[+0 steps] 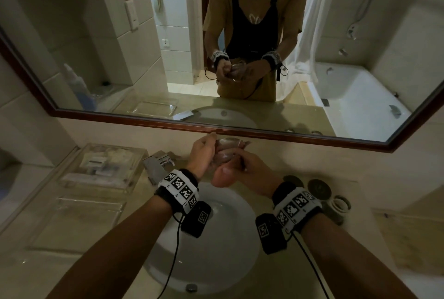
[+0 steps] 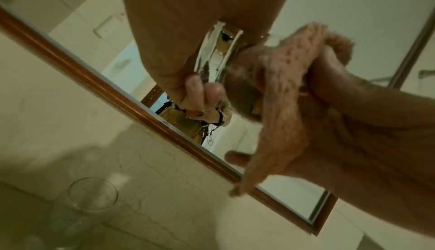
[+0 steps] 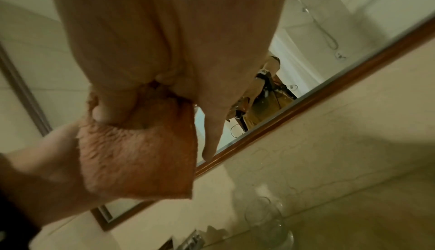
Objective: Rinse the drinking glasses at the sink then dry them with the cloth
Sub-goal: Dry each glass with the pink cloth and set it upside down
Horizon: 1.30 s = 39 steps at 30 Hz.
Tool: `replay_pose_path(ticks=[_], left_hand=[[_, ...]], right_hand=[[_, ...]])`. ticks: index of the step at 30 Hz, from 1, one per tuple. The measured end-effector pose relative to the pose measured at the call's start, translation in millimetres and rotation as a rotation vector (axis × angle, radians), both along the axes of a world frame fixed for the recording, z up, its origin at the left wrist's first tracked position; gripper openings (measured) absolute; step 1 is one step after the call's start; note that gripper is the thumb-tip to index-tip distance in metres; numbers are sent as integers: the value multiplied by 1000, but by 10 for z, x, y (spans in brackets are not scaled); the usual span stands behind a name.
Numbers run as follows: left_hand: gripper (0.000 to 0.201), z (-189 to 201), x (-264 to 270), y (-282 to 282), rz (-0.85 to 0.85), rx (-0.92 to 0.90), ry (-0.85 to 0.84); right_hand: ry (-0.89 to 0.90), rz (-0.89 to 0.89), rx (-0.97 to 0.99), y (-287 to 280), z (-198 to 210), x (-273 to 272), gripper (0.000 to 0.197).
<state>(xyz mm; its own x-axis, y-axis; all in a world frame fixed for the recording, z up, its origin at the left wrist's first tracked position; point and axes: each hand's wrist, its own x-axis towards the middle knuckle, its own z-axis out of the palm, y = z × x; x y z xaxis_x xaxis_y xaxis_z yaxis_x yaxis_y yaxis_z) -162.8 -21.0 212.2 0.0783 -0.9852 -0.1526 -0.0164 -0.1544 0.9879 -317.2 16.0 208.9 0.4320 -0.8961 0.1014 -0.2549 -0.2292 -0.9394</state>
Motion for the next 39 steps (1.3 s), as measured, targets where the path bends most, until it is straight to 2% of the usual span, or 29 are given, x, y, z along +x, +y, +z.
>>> replay_pose_path(ticks=[4, 6, 8, 10, 12, 14, 19, 23, 27, 29, 32, 34, 37, 39], left_hand=[[39, 10, -23, -17, -16, 70, 63], [42, 11, -43, 3, -46, 85, 71], [42, 45, -78, 20, -38, 52, 72], [43, 93, -115, 29, -27, 20, 62], [43, 121, -147, 17, -58, 14, 69], [43, 127, -166, 21, -67, 13, 54], [50, 41, -206, 40, -1, -63, -52], [40, 77, -254, 94, 42, -19, 33], [40, 107, -228, 77, 17, 16, 52], [40, 139, -210, 78, -19, 6, 46], [39, 204, -200, 68, -15, -57, 21], [38, 216, -191, 28, -22, -103, 4], [30, 257, -167, 7, -32, -114, 17], [31, 236, -139, -26, -73, -91, 3]], right_hand=[[-243, -170, 21, 38, -22, 23, 46], [-311, -217, 48, 66, -39, 42, 57], [-304, -212, 54, 70, -26, 27, 74], [-208, -165, 38, 50, -18, -10, 89], [-87, -118, -4, 28, -7, -41, 93], [-34, -97, -23, 13, -1, -73, 91], [-126, -174, 23, 10, 8, -70, 79], [-281, -334, 31, 82, -37, 46, 71], [-385, -367, 43, 141, 5, 64, 55], [-349, -335, 47, 106, 24, 43, 41], [-153, -239, 11, 12, 11, -1, 23], [-86, -182, 10, -16, 20, -33, 16], [-75, -104, 37, -11, 79, -65, 16], [-74, -71, 21, 12, 118, -77, 10]])
